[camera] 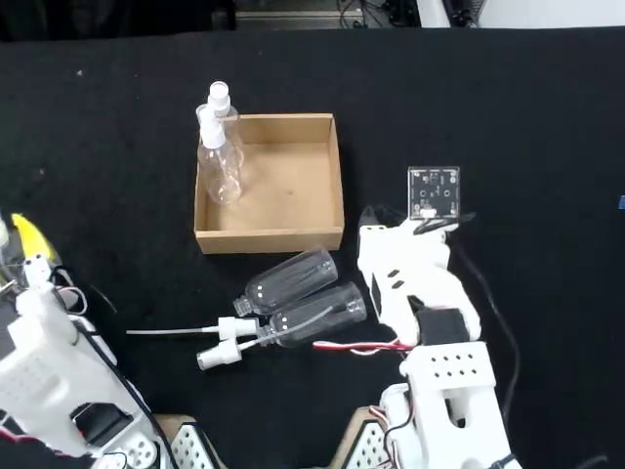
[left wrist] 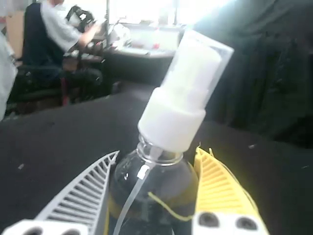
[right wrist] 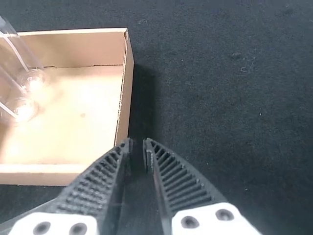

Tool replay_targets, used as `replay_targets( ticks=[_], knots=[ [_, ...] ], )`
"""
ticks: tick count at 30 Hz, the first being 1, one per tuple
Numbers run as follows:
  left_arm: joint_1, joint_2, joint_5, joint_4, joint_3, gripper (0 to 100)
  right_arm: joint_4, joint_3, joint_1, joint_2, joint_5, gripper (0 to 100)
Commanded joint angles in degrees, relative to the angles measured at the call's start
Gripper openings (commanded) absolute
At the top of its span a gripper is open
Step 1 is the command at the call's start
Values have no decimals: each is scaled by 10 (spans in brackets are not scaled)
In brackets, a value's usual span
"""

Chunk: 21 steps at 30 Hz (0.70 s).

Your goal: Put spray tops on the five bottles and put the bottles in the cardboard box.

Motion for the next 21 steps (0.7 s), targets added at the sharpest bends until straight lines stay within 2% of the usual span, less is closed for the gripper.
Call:
replay_targets(
  ticks=[1, 7, 14, 18, 21],
  knots=[
    [51, -101, 1, -11, 41, 28, -38, 3, 11, -20, -1, 21],
    [128, -193, -1, 0, 74, 28, -35, 3, 11, -20, -1, 21],
    [173, -273, 0, 127, 40, 28, -35, 4, 11, -20, -2, 21],
    [196, -344, 0, 172, 41, 28, -37, 4, 11, -20, -2, 21],
    [208, -405, 0, 236, 42, 28, -38, 4, 11, -20, -2, 21]
  ],
)
